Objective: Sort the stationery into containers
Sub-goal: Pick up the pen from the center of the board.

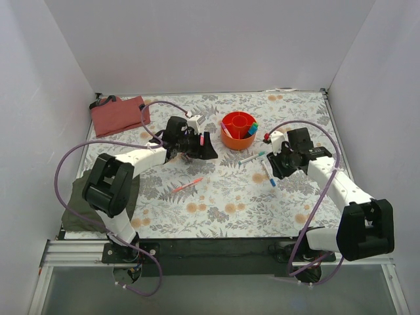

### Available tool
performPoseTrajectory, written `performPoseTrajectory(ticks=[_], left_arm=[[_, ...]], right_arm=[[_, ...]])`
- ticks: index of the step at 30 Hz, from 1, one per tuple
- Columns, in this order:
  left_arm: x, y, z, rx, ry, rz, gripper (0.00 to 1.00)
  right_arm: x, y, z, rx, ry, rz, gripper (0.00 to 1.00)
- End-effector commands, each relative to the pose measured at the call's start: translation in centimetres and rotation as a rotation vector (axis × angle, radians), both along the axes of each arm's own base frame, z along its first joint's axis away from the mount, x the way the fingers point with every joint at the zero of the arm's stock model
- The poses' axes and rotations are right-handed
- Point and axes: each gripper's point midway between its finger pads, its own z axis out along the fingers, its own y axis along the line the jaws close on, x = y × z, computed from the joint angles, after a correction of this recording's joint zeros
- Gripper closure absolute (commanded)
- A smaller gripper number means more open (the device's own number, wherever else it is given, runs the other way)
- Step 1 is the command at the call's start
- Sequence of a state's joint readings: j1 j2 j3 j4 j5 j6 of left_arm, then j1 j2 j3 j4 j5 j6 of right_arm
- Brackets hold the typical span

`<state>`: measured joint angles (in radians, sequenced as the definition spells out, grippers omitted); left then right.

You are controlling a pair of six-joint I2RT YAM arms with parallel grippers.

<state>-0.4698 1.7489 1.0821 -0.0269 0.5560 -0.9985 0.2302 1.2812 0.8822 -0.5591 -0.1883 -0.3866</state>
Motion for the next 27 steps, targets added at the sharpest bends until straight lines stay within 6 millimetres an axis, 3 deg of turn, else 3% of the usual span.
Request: performPoseTrajectory(ticks=[1, 11, 27], left_arm=[[0.3, 1.0, 2.7, 0.029, -0.164, 0.004, 0.35], [1.4, 0.8, 4.9, 0.025, -0.239, 0.009, 0.35], [0.7, 1.6, 4.2, 0.048, -0.237, 0.024, 0.35]], right_arm=[[-2.0, -1.4, -1.5, -0.084, 0.049, 0.033, 0.59], [-2.1, -1.0, -3.9, -0.067, 0.112, -0.012, 0.55], [-1.3, 0.5, -6.1, -0.025, 0.174, -0.022, 0.54]])
